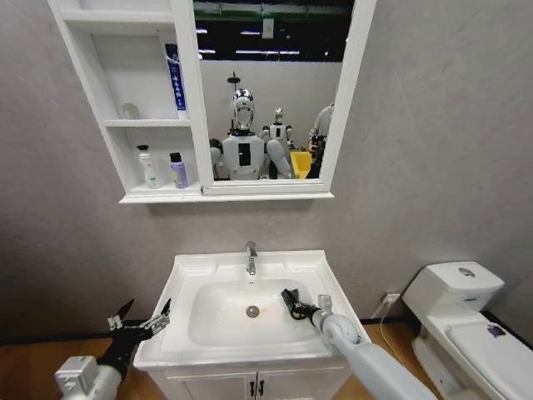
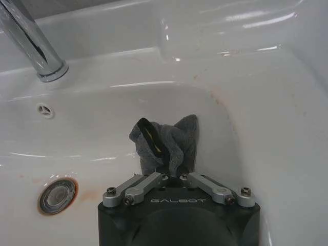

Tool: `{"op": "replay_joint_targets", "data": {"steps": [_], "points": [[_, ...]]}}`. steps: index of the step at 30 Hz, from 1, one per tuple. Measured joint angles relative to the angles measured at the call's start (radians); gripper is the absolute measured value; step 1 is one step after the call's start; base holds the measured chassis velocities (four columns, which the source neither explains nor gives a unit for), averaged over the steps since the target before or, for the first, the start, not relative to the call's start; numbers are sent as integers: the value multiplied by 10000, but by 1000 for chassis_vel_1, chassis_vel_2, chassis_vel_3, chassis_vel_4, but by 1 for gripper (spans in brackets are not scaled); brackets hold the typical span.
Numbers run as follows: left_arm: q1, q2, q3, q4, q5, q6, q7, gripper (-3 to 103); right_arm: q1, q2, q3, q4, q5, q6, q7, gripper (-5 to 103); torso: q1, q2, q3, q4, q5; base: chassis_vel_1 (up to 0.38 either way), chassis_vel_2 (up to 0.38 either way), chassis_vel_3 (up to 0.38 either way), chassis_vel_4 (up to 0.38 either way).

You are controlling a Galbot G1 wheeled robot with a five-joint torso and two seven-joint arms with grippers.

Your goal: Move facial cleanser and shampoo from washbasin to cabinet, then wipe washbasin with towel.

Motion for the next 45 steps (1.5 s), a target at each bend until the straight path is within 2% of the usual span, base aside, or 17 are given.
{"op": "replay_joint_targets", "data": {"steps": [1,2,4,5,7,8,11,21,27,29,38,40,44,45], "points": [[0,0,-1,-1,0,0,-1,100,76,306,-151,-314,-8,9,0,4,1,0,2,-9,5,0,0,0,0],[0,0,-1,-1,0,0,-1,100,76,306,-151,-314,-8,9,0,4,1,0,2,-9,5,0,0,0,0],[-1,0,0,0,0,0,0,100,313,894,-511,-774,12,13,23,4,1,0,1,-11,-2,0,0,0,0],[-1,0,0,0,0,0,0,100,313,894,-511,-774,12,13,23,4,1,0,1,-11,-2,0,0,0,0],[0,0,1,0,0,-1,0,100,582,1492,-913,-1224,36,18,28,4,1,0,2,-4,5,0,0,0,0],[0,0,1,0,0,-1,0,100,582,1492,-913,-1224,36,18,28,4,1,0,2,-4,5,0,0,0,0],[0,0,0,0,0,0,-1,100,1094,2176,-1479,-1749,153,-5,36,4,1,-1,3,-1,3,0,0,0,0],[0,0,0,0,0,0,-1,100,2347,3000,-2720,-2258,1034,-309,359,4,2,-2,3,2,5,0,0,0,0],[0,0,0,0,0,0,-1,100,2716,2823,-3364,-2385,935,-511,778,4,2,-1,3,3,7,0,0,0,0],[0,0,1,0,0,0,0,100,2738,2498,-3652,-2317,811,-631,1093,4,2,-1,3,-2,8,0,0,0,0],[0,0,1,0,0,0,0,100,2594,1387,-3972,-1620,406,-869,2076,4,-2,2,-2,3,6,0,0,0,0],[0,0,0,0,0,0,0,100,2564,879,-4023,-1295,317,-1050,2392,4,-3,3,-2,4,9,0,0,0,0],[0,0,0,0,0,0,0,100,2383,623,-3955,-1133,119,-1082,2420,4,-3,3,-3,4,9,0,0,0,0],[0,0,0,0,0,0,-1,100,2355,703,-3923,-1167,72,-1073,2365,4,-3,4,-3,-6,-3,0,0,0,0]]}}
